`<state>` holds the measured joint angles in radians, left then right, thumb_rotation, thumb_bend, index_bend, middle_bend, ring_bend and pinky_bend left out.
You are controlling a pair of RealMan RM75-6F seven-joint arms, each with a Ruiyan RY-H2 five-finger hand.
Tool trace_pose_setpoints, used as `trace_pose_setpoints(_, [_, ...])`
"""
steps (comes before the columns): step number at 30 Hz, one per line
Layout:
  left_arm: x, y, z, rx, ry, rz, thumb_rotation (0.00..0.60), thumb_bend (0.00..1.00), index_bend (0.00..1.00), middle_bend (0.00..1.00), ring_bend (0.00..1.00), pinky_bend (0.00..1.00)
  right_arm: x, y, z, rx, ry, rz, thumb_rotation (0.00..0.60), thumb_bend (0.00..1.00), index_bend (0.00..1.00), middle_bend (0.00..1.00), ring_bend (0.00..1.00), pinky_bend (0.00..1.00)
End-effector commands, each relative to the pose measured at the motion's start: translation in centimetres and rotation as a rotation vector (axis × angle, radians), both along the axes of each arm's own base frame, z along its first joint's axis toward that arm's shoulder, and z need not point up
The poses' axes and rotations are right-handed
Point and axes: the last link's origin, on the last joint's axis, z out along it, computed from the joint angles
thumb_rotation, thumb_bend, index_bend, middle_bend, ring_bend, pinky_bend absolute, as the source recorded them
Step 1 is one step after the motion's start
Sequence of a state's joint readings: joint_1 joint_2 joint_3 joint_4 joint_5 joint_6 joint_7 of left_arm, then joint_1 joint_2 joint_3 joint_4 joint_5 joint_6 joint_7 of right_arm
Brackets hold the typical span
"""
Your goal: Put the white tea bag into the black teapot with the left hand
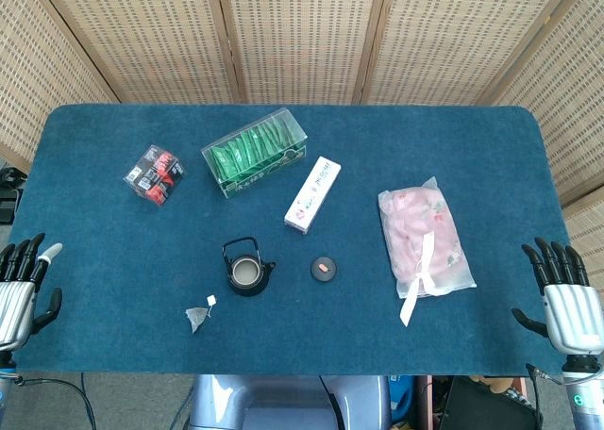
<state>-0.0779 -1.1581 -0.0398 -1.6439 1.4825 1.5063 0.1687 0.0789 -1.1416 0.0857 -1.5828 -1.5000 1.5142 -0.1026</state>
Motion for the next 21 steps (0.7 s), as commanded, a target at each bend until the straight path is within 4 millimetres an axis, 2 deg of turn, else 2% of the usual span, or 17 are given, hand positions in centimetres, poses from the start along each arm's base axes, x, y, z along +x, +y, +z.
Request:
trace_pose_setpoints(1, [0.04, -0.04, -0.03, -0.003, 0.0, 0.0, 0.6, 0.53, 0.13, 0.0, 0.0, 0.0, 0.0, 0.01, 0.0, 0.0, -0.001, 0.0, 0.6, 0.17, 0.12, 0.12, 0.03, 0.08])
trace_pose_setpoints(21, [0.31, -0.24, -0.04, -0.009, 0.001, -0.002, 0.6, 0.53, 0.13, 0.0, 0.0, 0.0, -0.22, 0.2, 0.11, -0.004, -0.008, -0.002, 0.6, 0.17, 0.12, 0.12, 0.03, 0.08])
